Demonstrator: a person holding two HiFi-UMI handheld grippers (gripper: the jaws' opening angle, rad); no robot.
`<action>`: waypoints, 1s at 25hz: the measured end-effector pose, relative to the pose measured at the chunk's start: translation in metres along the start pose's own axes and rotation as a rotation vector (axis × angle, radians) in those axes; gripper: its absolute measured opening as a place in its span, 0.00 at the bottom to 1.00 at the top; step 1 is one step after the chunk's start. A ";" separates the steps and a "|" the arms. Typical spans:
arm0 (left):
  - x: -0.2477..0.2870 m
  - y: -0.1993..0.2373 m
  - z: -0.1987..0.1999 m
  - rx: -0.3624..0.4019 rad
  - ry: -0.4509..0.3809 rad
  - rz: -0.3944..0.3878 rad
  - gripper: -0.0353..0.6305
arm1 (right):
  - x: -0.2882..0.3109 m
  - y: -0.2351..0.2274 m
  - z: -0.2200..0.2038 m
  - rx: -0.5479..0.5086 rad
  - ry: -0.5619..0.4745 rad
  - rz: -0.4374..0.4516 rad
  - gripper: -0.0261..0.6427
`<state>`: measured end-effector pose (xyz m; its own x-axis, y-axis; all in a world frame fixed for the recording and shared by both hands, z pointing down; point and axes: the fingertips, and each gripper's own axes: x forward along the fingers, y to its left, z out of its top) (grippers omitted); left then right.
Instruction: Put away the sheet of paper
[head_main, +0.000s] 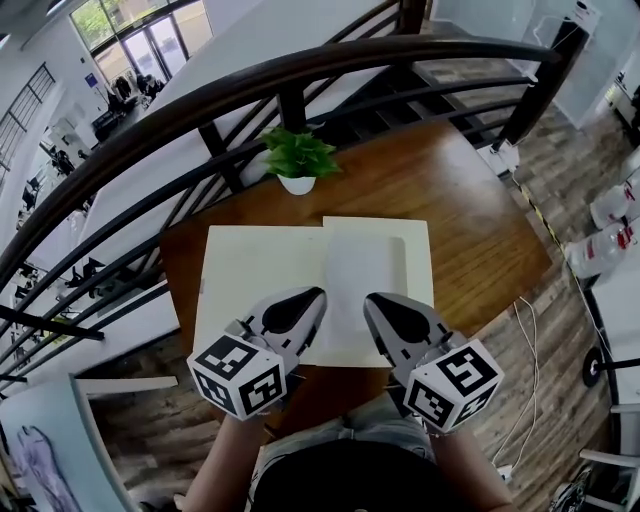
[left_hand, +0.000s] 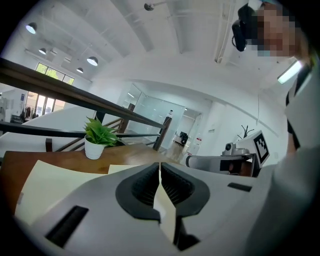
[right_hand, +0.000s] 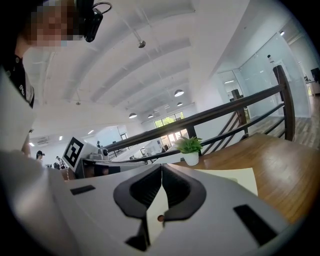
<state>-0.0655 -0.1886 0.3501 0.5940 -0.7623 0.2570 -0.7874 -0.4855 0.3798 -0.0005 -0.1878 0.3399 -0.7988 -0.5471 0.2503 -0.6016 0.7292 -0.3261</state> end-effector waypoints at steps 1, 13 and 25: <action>0.000 0.000 -0.003 -0.002 0.008 0.004 0.09 | 0.000 0.000 0.000 0.000 0.001 0.001 0.08; 0.003 -0.009 -0.037 -0.009 0.082 0.021 0.09 | 0.000 0.005 -0.021 0.006 0.055 0.011 0.08; -0.003 0.001 -0.040 -0.012 0.087 0.058 0.08 | -0.006 0.000 -0.026 -0.011 0.069 -0.015 0.08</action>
<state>-0.0615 -0.1697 0.3855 0.5598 -0.7488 0.3550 -0.8193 -0.4358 0.3727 0.0045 -0.1743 0.3618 -0.7872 -0.5288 0.3172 -0.6132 0.7257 -0.3120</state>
